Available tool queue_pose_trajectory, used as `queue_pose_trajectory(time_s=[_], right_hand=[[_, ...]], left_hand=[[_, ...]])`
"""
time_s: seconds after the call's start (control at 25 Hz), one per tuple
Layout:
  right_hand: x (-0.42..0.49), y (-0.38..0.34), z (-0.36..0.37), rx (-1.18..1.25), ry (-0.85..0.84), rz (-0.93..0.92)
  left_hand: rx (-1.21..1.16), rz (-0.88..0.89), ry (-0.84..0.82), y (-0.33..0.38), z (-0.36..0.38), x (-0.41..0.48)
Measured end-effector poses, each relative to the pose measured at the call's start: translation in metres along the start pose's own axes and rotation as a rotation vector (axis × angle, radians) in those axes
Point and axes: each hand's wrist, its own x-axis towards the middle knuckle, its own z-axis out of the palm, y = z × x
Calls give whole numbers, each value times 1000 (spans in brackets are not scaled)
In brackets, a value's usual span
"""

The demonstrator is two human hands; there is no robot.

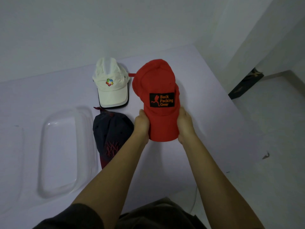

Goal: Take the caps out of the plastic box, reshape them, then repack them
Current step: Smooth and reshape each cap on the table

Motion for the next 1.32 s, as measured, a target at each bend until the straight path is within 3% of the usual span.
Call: queue_pose_trajectory(time_s=[0.12,0.36,0.44,0.56,0.68,0.84,0.96,1.32], right_hand=[[-2,-9,3,31,-100,145],[-11,-16,13,89,-218,213],[-8,-17,12,18,-174,103],[-14,-10,10,-124,-59,-228],[-18,6,7,-245,-193,-424],[-11,26,3,-425,-248,-506],[-6,27,6,-505,-263,-593],[-16,25,9,-296,-435,-521]], left_hand=[[-151,-19,-91,-1,-2,-1],[-357,-79,-167,-3,-1,-10],[-326,-16,-107,-5,-5,-8],[-212,154,23,-7,-10,-1],[-56,307,26,-9,-15,-1],[202,549,-42,-14,-20,-1],[175,672,-89,-15,-17,-3],[223,557,-50,-17,-20,-8]])
